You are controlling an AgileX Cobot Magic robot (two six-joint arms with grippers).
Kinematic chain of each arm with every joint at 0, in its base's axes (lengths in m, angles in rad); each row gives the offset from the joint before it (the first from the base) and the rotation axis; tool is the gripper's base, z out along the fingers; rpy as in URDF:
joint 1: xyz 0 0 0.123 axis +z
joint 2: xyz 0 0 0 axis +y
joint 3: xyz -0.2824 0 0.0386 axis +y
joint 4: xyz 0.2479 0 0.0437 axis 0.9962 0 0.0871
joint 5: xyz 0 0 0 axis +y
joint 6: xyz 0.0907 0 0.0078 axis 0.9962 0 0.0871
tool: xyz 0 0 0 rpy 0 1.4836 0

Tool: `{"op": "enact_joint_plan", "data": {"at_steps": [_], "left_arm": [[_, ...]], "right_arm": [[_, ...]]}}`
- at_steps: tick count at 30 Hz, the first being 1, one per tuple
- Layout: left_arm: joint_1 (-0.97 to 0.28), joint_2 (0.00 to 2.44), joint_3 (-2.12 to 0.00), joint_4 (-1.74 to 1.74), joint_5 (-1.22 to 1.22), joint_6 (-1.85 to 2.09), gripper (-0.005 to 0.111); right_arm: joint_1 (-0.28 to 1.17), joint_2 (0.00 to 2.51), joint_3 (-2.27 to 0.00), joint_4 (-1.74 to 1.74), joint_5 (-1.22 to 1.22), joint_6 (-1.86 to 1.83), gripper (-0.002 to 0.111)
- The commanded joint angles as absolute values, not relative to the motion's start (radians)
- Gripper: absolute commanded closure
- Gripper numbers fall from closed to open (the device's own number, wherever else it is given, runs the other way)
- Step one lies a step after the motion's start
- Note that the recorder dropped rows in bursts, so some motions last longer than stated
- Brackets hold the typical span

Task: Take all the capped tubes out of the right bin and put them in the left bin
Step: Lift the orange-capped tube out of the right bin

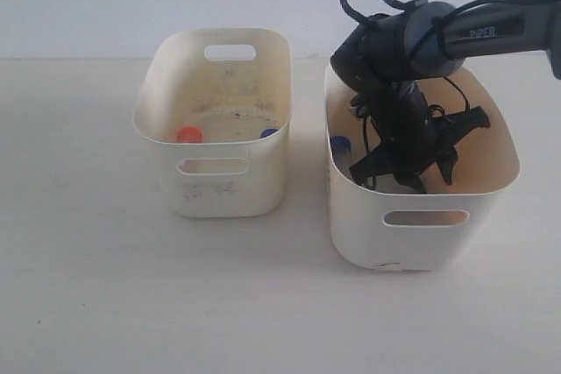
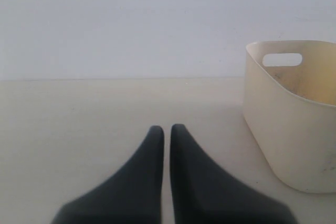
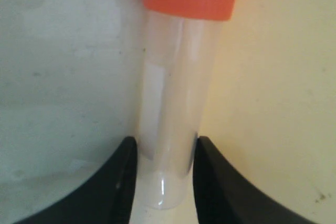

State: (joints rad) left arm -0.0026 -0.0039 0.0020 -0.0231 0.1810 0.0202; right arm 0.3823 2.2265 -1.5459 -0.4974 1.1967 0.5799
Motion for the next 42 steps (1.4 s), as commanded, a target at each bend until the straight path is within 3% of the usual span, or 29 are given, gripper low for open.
{"op": "enact_joint_plan", "data": {"at_steps": [1, 23, 42], "left_arm": [[-0.010, 0.000, 0.000, -0.026, 0.174, 0.016, 0.103], [-0.010, 0.000, 0.000, -0.026, 0.174, 0.016, 0.103], [-0.010, 0.000, 0.000, -0.026, 0.174, 0.016, 0.103]], "right_arm": [[0.356, 2.243, -1.537, -0.508, 1.217, 0.580, 0.100], [0.358, 2.047, -1.537, -0.520, 1.221, 0.583, 0.109], [0.359, 1.755, -1.537, -0.175, 1.068, 0.426, 0.109]]}}
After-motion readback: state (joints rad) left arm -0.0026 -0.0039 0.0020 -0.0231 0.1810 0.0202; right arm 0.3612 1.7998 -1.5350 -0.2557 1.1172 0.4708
